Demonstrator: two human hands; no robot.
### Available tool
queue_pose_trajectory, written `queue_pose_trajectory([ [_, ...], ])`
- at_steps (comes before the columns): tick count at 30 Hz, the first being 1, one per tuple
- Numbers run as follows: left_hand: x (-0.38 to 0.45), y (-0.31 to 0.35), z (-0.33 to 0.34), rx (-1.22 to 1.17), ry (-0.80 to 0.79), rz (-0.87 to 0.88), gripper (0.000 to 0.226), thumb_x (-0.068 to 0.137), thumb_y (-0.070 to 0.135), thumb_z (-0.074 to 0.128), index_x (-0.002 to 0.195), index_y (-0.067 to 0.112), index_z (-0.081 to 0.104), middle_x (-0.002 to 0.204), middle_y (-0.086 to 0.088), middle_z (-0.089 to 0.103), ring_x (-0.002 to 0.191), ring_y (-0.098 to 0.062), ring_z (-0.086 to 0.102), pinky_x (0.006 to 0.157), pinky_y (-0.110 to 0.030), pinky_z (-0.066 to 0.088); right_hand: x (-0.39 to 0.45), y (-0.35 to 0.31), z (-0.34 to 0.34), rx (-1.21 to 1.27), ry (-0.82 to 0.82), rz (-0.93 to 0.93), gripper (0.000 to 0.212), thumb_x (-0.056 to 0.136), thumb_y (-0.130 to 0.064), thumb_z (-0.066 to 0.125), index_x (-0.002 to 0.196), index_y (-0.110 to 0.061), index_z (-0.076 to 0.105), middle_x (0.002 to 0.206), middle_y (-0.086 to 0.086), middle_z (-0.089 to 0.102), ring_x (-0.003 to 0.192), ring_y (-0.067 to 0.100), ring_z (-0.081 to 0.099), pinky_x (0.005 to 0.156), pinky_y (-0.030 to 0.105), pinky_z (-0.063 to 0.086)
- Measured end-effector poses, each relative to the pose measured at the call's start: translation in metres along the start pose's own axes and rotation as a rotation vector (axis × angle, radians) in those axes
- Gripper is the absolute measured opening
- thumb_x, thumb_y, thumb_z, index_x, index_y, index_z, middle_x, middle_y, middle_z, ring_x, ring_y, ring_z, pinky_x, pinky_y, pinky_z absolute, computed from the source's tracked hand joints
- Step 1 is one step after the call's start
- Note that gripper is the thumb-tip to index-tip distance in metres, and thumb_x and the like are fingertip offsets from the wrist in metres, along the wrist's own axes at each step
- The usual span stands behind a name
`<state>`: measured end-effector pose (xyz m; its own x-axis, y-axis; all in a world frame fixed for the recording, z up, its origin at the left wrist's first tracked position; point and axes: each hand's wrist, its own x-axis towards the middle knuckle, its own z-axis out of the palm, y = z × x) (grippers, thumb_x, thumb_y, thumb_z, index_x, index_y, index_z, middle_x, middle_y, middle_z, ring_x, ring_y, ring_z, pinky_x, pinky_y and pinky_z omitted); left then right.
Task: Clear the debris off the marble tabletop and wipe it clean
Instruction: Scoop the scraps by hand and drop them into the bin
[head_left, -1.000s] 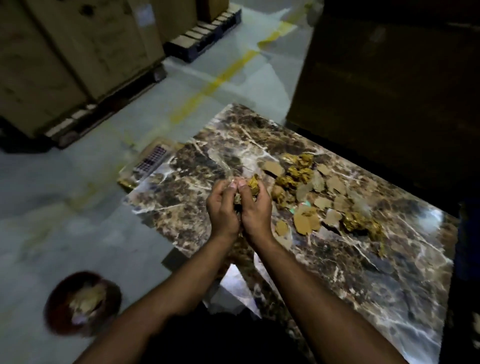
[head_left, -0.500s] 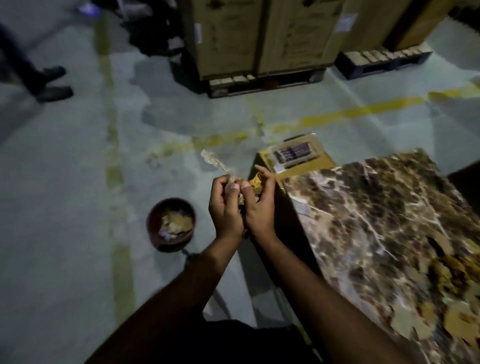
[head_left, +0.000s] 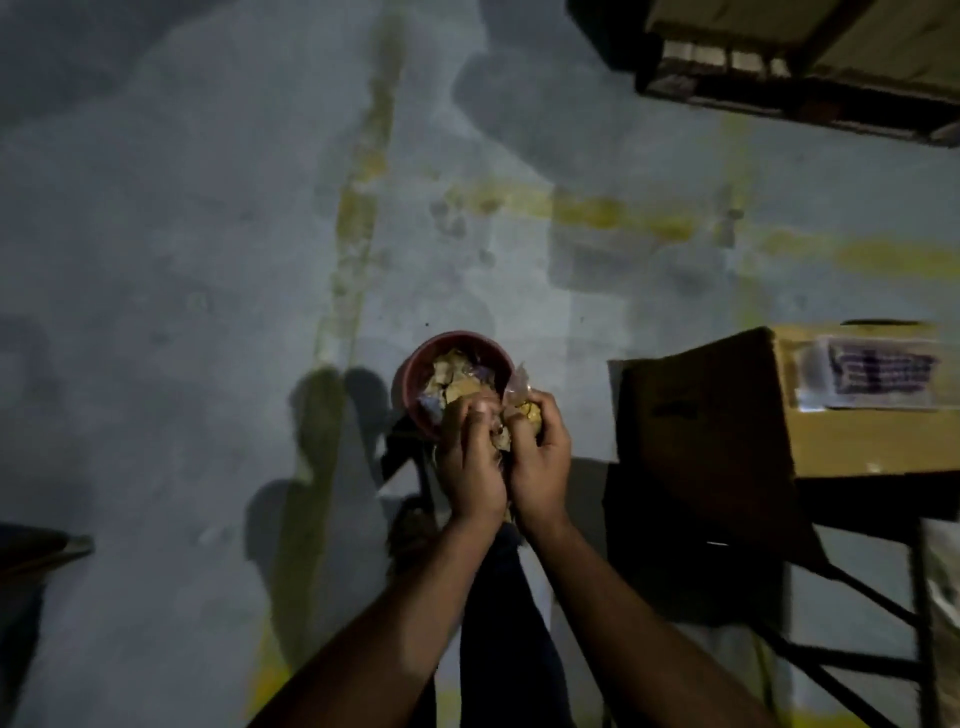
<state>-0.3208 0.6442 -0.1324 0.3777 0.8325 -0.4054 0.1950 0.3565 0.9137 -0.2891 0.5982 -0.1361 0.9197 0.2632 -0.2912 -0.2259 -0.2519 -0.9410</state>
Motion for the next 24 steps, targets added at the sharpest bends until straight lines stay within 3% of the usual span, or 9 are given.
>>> queue_pose_trajectory([
  [2, 0.034, -0.033, 0.009, 0.011, 0.076, -0.018, 0.022, 0.09, 0.04, 0.063, 0.092, 0.019, 0.07, 0.093, 0.005, 0.072, 0.092, 0.003, 0.066, 0.082, -0.016, 0.049, 0.031, 0.046, 0.019, -0.016, -0.046, 0.035, 0.036, 0.089, -0.036, 0.053, 0.112, -0.012, 0.065, 0.105, 0.003, 0.072, 0.1, 0.021, 0.068, 0.093, 0.053, 0.054],
  [4, 0.074, -0.069, 0.016, 0.121, 0.096, 0.005, 0.01, 0.095, 0.014, 0.065, 0.087, 0.02, 0.066, 0.085, 0.014, 0.065, 0.081, 0.017, 0.059, 0.072, -0.004, 0.039, 0.063, 0.089, 0.038, -0.016, -0.079, 0.055, 0.033, 0.09, -0.032, 0.053, 0.114, -0.011, 0.065, 0.108, 0.002, 0.072, 0.103, 0.019, 0.067, 0.096, 0.053, 0.053],
  [6, 0.118, -0.114, 0.022, 0.195, 0.13, 0.021, 0.023, 0.091, 0.002, 0.064, 0.079, 0.023, 0.062, 0.081, 0.011, 0.063, 0.076, 0.015, 0.057, 0.068, -0.007, 0.037, 0.098, 0.135, 0.06, -0.026, -0.106, 0.051, 0.035, 0.091, -0.034, 0.053, 0.115, -0.012, 0.065, 0.113, 0.001, 0.071, 0.109, 0.017, 0.066, 0.101, 0.051, 0.051],
  [9, 0.175, -0.176, 0.028, 0.332, 0.135, 0.085, 0.012, 0.091, 0.017, 0.062, 0.081, 0.022, 0.063, 0.085, 0.007, 0.066, 0.078, 0.001, 0.059, 0.069, -0.008, 0.038, 0.146, 0.197, 0.083, -0.083, -0.148, -0.022, 0.034, 0.097, -0.04, 0.048, 0.115, -0.015, 0.063, 0.116, 0.0, 0.068, 0.113, 0.017, 0.063, 0.103, 0.048, 0.048],
  [12, 0.229, -0.233, 0.033, 0.422, 0.046, 0.239, 0.02, 0.097, 0.032, 0.054, 0.101, 0.018, 0.067, 0.101, 0.003, 0.068, 0.095, -0.008, 0.063, 0.085, -0.021, 0.048, 0.194, 0.259, 0.098, -0.164, -0.238, -0.124, 0.033, 0.104, -0.036, 0.041, 0.122, -0.014, 0.057, 0.119, 0.004, 0.064, 0.115, 0.023, 0.06, 0.101, 0.052, 0.045],
  [15, 0.273, -0.279, 0.026, 0.574, -0.116, 0.435, 0.032, 0.098, 0.026, 0.048, 0.118, 0.008, 0.066, 0.119, -0.008, 0.067, 0.111, -0.011, 0.057, 0.1, -0.015, 0.039, 0.233, 0.306, 0.102, -0.415, -0.373, -0.222, 0.046, 0.106, -0.041, 0.032, 0.139, -0.016, 0.051, 0.136, 0.005, 0.057, 0.128, 0.022, 0.048, 0.11, 0.05, 0.038],
  [17, 0.294, -0.311, 0.014, 0.774, -0.217, 0.518, 0.041, 0.099, 0.027, 0.047, 0.132, 0.007, 0.059, 0.132, -0.013, 0.062, 0.125, -0.022, 0.053, 0.111, -0.027, 0.036, 0.251, 0.33, 0.099, -0.617, -0.49, -0.246, 0.053, 0.106, -0.047, 0.029, 0.154, -0.027, 0.038, 0.155, -0.001, 0.043, 0.143, 0.019, 0.032, 0.118, 0.049, 0.027],
  [20, 0.307, -0.338, -0.005, 1.206, -0.297, 0.629, 0.054, 0.097, 0.037, 0.041, 0.145, 0.012, 0.049, 0.148, -0.011, 0.052, 0.142, -0.031, 0.041, 0.112, -0.057, 0.034, 0.263, 0.346, 0.094, -0.805, -0.591, -0.307, 0.06, 0.105, -0.051, 0.027, 0.161, -0.033, 0.021, 0.169, -0.007, 0.02, 0.156, 0.017, 0.012, 0.122, 0.056, 0.015],
  [24, 0.299, -0.326, -0.015, 1.398, -0.322, 0.619, 0.065, 0.095, 0.044, 0.037, 0.154, 0.019, 0.037, 0.162, -0.004, 0.034, 0.153, -0.025, 0.023, 0.118, -0.056, 0.023, 0.259, 0.341, 0.092, -0.966, -0.611, -0.372, 0.064, 0.102, -0.054, 0.025, 0.162, -0.032, 0.02, 0.171, -0.008, 0.013, 0.158, 0.017, 0.006, 0.123, 0.057, 0.011],
])
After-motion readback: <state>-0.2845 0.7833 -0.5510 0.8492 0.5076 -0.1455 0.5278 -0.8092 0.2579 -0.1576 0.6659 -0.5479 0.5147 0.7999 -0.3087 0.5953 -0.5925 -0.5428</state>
